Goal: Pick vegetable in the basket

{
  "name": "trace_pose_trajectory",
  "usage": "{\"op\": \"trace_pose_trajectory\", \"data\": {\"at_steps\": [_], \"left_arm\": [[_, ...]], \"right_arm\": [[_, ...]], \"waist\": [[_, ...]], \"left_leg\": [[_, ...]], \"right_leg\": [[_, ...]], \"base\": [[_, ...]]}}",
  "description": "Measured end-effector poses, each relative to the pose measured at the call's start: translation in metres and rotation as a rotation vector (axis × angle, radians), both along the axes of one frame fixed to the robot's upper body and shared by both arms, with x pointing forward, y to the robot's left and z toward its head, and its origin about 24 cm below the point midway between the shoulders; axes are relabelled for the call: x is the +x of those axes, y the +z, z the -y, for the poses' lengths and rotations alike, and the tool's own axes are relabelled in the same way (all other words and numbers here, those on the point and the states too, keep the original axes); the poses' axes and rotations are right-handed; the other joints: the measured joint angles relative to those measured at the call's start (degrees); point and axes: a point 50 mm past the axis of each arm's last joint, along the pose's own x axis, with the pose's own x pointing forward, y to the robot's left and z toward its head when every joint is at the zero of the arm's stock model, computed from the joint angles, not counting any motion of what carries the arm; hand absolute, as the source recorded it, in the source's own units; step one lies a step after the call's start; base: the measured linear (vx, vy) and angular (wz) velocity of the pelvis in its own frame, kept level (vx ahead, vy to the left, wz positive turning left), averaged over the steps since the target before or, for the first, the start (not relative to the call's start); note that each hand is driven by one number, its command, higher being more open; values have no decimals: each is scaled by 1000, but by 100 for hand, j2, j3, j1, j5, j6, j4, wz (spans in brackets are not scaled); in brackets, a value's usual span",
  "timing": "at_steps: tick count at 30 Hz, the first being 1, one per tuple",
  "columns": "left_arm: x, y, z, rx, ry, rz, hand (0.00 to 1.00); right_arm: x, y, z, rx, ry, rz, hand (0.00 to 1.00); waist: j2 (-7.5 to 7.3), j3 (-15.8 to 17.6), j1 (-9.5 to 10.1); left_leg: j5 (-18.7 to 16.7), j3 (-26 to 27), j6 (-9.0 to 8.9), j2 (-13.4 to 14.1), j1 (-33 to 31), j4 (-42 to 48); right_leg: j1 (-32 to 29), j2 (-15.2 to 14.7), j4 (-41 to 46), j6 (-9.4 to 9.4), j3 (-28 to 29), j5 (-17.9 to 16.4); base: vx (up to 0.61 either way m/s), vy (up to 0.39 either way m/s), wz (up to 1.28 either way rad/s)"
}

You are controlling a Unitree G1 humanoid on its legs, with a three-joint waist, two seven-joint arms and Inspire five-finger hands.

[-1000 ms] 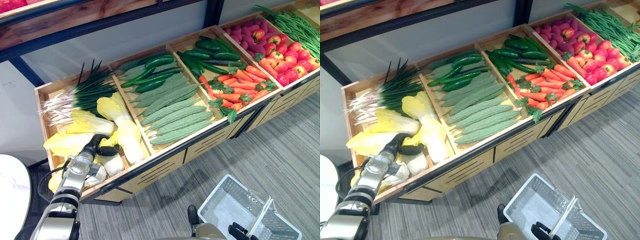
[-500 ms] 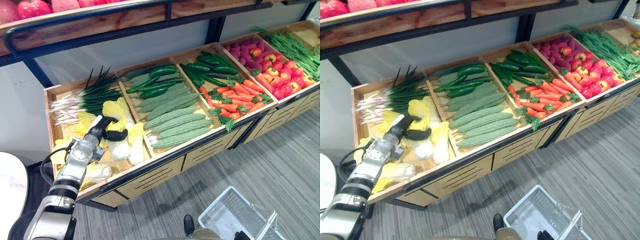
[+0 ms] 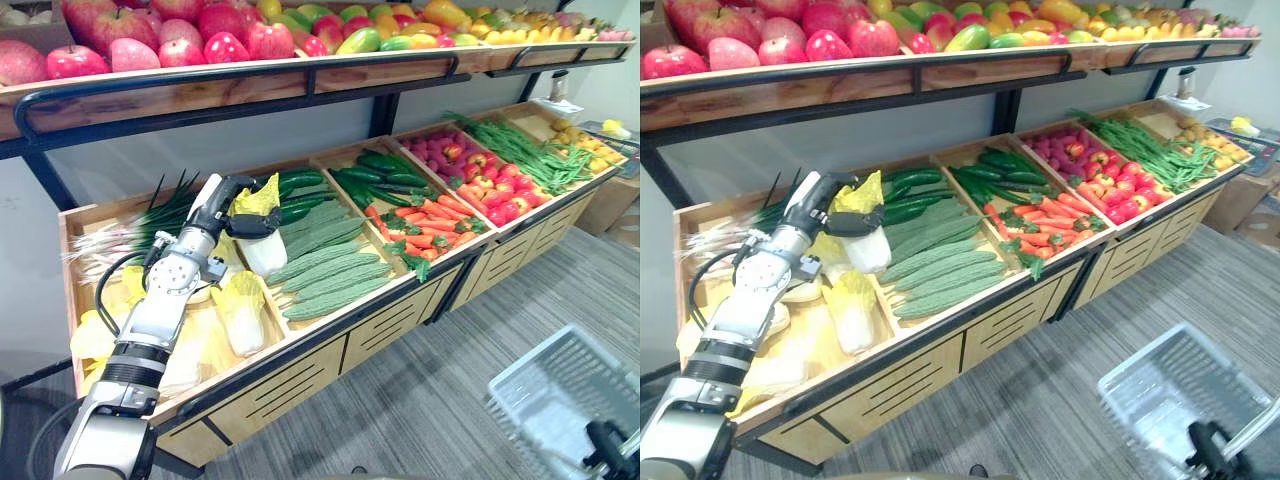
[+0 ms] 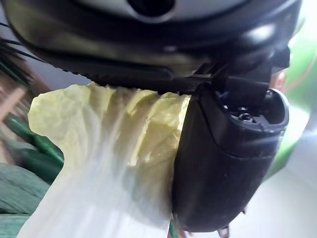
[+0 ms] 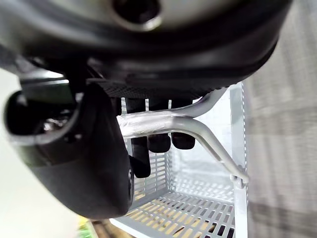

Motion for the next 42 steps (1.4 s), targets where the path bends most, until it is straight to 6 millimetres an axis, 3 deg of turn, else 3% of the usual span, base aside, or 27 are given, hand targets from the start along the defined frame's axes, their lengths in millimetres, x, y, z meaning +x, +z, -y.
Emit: {"op": "trace_pose_trajectory", "data": {"at_steps": [2, 7, 13, 20, 29, 36, 42], "left_arm": [[-3, 11, 9, 3, -35, 47, 0], [-7, 29, 27, -9, -120, 135, 0], [-9, 32, 50, -159, -213, 174, 0], [-13, 31, 77, -293, -284, 209, 0], [-31, 59, 86, -360, -341, 387, 0], [-45, 80, 82, -353, -380, 503, 0], [-63, 103, 72, -294, -417, 634, 0]], "right_arm": [[15, 37, 15, -148, 49, 50, 0], [47, 92, 19, -371, 199, 138, 0], [93, 125, -6, -503, 501, 201, 0], [131, 135, -39, -560, 809, 201, 0], [169, 149, -79, -673, 1092, 178, 0], [194, 171, -99, -777, 1170, 229, 0], [208, 161, -115, -779, 1262, 183, 0]], "waist": [[3, -13, -52], [-5, -47, -176], [12, -80, -281], [19, -88, -299], [44, -103, -161], [121, -173, 24], [157, -232, 218]], "left_leg": [[-42, 125, -4, -14, 46, 40], [-105, 364, -25, -10, 153, 103], [-197, 660, -45, -13, 263, 198], [-211, 834, -51, -35, 383, 237], [-191, 783, -28, -68, 382, 236], [-144, 576, 38, -116, 335, 181], [-76, 448, 42, -117, 331, 88]], "right_leg": [[-7, 45, 16, 35, 121, 30], [-30, 102, 81, 66, 366, 53], [-66, 204, 156, 143, 702, 105], [-65, 253, 232, 183, 913, 142], [-49, 203, 226, 204, 915, 195], [20, 86, 176, 217, 764, 206], [117, 50, 38, 212, 664, 250]], "base": [[-30, -13, -28], [-15, -4, -25], [-33, -20, -27], [-33, -23, -16], [-8, -10, 1], [-1, -13, 16], [5, -15, 10]]}}
